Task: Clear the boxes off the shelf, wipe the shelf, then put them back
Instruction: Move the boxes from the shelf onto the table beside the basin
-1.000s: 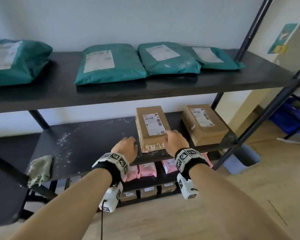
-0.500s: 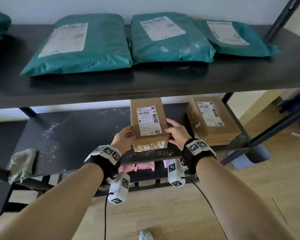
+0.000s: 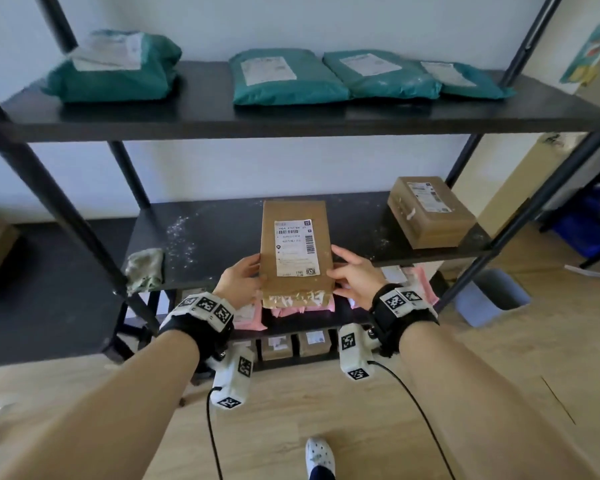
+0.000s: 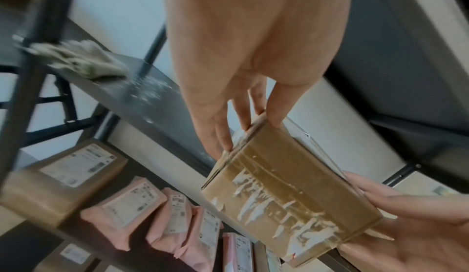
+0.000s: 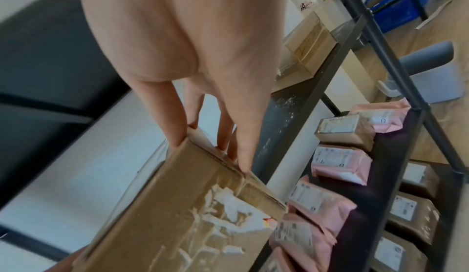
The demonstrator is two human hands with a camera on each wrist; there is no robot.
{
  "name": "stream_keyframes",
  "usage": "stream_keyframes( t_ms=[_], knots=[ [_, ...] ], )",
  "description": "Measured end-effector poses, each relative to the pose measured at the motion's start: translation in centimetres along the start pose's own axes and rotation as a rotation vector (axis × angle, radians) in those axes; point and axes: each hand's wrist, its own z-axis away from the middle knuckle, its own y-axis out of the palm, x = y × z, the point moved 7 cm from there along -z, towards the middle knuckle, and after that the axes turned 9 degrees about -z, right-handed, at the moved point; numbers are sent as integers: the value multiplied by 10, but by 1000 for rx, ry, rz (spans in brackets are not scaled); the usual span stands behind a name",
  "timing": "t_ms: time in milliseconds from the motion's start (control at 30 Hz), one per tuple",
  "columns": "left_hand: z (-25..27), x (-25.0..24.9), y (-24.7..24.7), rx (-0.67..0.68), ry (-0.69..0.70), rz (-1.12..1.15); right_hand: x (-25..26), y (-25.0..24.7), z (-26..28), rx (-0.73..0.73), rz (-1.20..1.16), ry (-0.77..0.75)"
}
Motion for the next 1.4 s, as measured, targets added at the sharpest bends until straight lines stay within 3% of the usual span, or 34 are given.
stream_keyframes(
  t_ms=[333, 533, 700, 900, 1400],
  knots=[
    [174, 114, -179, -112, -69, 54, -98, 194, 139, 153, 19, -2],
    [227, 153, -286, -231, -152, 103, -131, 312, 155, 297, 83, 48],
    [238, 170, -363, -322, -211, 141, -131, 398, 139, 388, 116, 41],
    [195, 166, -428, -307, -188, 189, -114, 468, 85, 420, 99, 49],
    [-49, 176, -548, -314, -279, 104, -89, 591, -148, 262, 71, 57]
  ],
)
